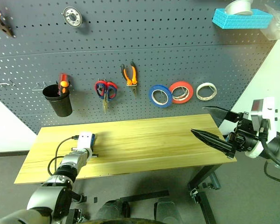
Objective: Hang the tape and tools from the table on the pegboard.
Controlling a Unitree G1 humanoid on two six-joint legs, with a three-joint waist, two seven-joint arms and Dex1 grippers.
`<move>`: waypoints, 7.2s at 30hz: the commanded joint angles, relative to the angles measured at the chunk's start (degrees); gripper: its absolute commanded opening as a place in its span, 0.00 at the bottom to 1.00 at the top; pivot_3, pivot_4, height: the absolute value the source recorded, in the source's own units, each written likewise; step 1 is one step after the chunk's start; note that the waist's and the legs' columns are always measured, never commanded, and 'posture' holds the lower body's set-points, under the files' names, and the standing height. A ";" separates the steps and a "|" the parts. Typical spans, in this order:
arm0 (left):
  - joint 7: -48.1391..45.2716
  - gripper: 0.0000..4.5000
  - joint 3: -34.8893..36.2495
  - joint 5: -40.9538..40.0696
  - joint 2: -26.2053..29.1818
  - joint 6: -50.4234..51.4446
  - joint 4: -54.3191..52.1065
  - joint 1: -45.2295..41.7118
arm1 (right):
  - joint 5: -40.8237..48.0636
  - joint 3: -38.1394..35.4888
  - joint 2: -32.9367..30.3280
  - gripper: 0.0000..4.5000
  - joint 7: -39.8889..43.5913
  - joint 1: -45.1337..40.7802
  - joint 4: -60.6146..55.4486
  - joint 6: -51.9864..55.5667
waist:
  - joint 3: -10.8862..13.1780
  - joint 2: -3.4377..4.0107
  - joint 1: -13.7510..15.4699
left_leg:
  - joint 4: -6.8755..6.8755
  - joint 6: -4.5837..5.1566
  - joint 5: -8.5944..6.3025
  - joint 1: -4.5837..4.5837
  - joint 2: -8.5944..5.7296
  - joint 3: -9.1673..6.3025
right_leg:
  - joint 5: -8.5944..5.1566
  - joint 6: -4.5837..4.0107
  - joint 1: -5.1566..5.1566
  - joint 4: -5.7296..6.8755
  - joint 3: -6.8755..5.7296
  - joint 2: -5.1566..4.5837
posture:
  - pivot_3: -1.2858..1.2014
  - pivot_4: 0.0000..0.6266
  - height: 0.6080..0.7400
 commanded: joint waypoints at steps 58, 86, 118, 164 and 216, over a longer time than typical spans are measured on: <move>19.47 0.12 0.66 22.73 8.23 -42.51 -45.65 6.57 | 8.27 0.44 0.85 1.00 -0.13 -16.88 5.41 -3.03 | -0.07 0.08 1.48 | 0.22 0.18 0.10 0.07 0.01 0.19 | 0.02 0.03 0.19 0.07 -0.09 0.14 | 0.46 0.00 0.82; 25.04 0.12 5.88 17.07 14.01 -52.57 -21.33 -6.47 | 9.00 -0.67 -0.02 1.00 -0.72 -15.62 5.96 -2.34 | -0.09 0.07 1.59 | 0.29 0.21 0.10 0.24 0.02 0.22 | 0.03 0.06 0.37 0.15 -0.09 0.14 | 0.44 0.00 0.82; 28.11 0.12 3.30 15.94 9.64 -60.24 -2.30 -11.56 | 15.40 -8.94 -6.99 1.00 -2.30 -10.81 4.33 8.08 | 0.29 -0.19 -1.32 | 0.28 0.22 0.03 0.14 0.08 0.25 | 0.01 0.04 0.25 0.14 -0.06 0.02 | 0.40 0.15 0.82; 38.58 0.99 1.94 22.05 10.34 -55.36 -11.65 -4.25 | 10.18 -6.89 -7.98 1.00 0.20 -10.70 6.30 9.49 | 1.85 -0.35 -1.87 | 0.14 0.40 -0.23 -0.05 0.18 1.17 | 0.00 0.09 -0.34 0.12 0.69 -0.05 | 0.40 0.15 0.82; 24.63 0.99 9.15 13.19 14.81 -42.23 -38.73 -3.93 | 5.79 -7.92 -6.02 1.00 1.83 -4.95 5.13 7.79 | 3.00 -0.99 -1.83 | 0.15 0.54 -0.55 -0.05 0.32 1.63 | 0.01 0.12 -0.47 -0.04 0.83 -0.19 | 0.41 0.11 0.82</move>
